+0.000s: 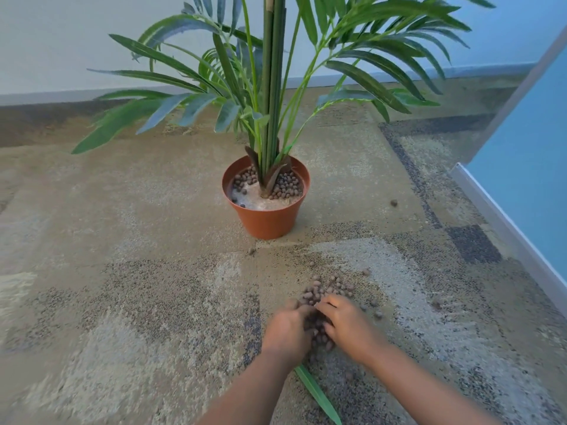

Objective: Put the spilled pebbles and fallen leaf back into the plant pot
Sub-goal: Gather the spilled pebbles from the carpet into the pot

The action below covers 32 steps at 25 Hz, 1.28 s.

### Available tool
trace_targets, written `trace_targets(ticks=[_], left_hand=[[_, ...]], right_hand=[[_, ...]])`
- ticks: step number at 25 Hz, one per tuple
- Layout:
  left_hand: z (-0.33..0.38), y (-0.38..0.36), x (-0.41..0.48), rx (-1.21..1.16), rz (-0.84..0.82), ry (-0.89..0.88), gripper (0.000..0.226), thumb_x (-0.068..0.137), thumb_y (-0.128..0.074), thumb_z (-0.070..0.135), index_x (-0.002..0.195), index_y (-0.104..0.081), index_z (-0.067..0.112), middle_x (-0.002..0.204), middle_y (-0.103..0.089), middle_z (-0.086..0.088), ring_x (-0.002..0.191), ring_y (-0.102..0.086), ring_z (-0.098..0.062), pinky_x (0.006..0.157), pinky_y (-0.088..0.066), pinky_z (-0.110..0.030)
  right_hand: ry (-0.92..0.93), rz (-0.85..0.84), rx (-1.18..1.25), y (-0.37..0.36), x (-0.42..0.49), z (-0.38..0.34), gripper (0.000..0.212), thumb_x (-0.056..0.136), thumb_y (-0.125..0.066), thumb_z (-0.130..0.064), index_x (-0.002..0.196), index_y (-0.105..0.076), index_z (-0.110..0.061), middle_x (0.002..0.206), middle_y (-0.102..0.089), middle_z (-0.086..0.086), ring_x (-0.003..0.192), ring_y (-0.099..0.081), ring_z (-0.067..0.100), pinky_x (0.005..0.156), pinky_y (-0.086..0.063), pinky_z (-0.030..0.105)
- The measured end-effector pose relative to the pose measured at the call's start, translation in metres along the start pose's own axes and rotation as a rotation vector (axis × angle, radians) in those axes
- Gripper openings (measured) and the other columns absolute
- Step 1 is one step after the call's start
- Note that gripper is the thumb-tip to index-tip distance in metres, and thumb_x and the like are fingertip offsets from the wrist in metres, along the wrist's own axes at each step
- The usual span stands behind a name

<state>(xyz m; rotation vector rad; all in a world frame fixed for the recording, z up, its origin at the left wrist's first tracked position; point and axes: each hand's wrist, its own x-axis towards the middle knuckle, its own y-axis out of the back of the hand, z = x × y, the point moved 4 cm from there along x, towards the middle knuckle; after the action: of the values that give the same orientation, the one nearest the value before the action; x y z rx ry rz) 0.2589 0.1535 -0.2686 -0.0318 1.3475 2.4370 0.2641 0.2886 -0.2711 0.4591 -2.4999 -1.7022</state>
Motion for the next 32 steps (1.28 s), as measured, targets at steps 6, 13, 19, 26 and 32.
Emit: trace_targets(ticks=[6, 13, 19, 26, 32], left_hand=[[0.007, 0.002, 0.008, 0.136, -0.160, 0.028, 0.037, 0.089, -0.048, 0.012, 0.124, -0.055, 0.021, 0.122, -0.059, -0.008, 0.102, -0.063, -0.033, 0.086, -0.055, -0.041], [0.012, -0.001, 0.015, 0.231, -0.215, 0.029, 0.034, 0.094, -0.044, 0.004, 0.120, -0.064, 0.009, 0.129, -0.054, -0.013, 0.108, -0.059, -0.036, 0.096, -0.050, -0.044], [0.005, 0.000, 0.012, -0.042, -0.124, 0.297, 0.017, 0.093, -0.055, 0.003, 0.102, -0.069, 0.002, 0.104, -0.069, -0.010, 0.084, -0.068, -0.020, 0.076, -0.058, -0.023], [-0.014, 0.104, 0.049, -0.874, 0.289, 0.733, 0.012, 0.080, -0.075, 0.008, 0.086, -0.070, -0.001, 0.081, -0.073, -0.011, 0.060, -0.064, -0.009, 0.056, -0.057, -0.024], [-0.018, 0.232, 0.103, -1.422, 0.441, 0.644, 0.010, 0.093, -0.058, 0.003, 0.085, -0.056, -0.003, 0.103, -0.064, -0.016, 0.108, -0.066, -0.025, 0.089, -0.055, -0.031]], right_hand=[[0.080, -0.025, -0.031, -0.006, 0.014, 0.004, 0.033, 0.088, -0.061, -0.025, 0.120, -0.066, -0.016, 0.127, -0.062, -0.001, 0.113, -0.059, 0.014, 0.100, -0.045, 0.021], [0.009, 0.036, 0.063, 0.011, 0.020, 0.015, 0.021, 0.085, -0.067, -0.019, 0.105, -0.074, -0.019, 0.108, -0.069, -0.004, 0.098, -0.061, 0.009, 0.094, -0.048, 0.024], [-0.198, 0.263, 0.488, 0.080, 0.041, -0.001, 0.025, 0.077, -0.076, -0.018, 0.095, -0.070, -0.034, 0.099, -0.070, -0.012, 0.078, -0.064, -0.014, 0.069, -0.052, 0.006], [-0.059, 0.521, 0.526, 0.173, 0.148, -0.061, 0.023, 0.077, -0.078, -0.022, 0.101, -0.075, -0.023, 0.087, -0.070, -0.012, 0.057, -0.058, -0.009, 0.053, -0.043, 0.003], [-0.089, 0.367, 0.262, 0.151, 0.197, -0.071, 0.025, 0.083, -0.073, -0.019, 0.107, -0.074, -0.013, 0.108, -0.072, 0.007, 0.099, -0.065, 0.018, 0.093, -0.051, 0.028]])
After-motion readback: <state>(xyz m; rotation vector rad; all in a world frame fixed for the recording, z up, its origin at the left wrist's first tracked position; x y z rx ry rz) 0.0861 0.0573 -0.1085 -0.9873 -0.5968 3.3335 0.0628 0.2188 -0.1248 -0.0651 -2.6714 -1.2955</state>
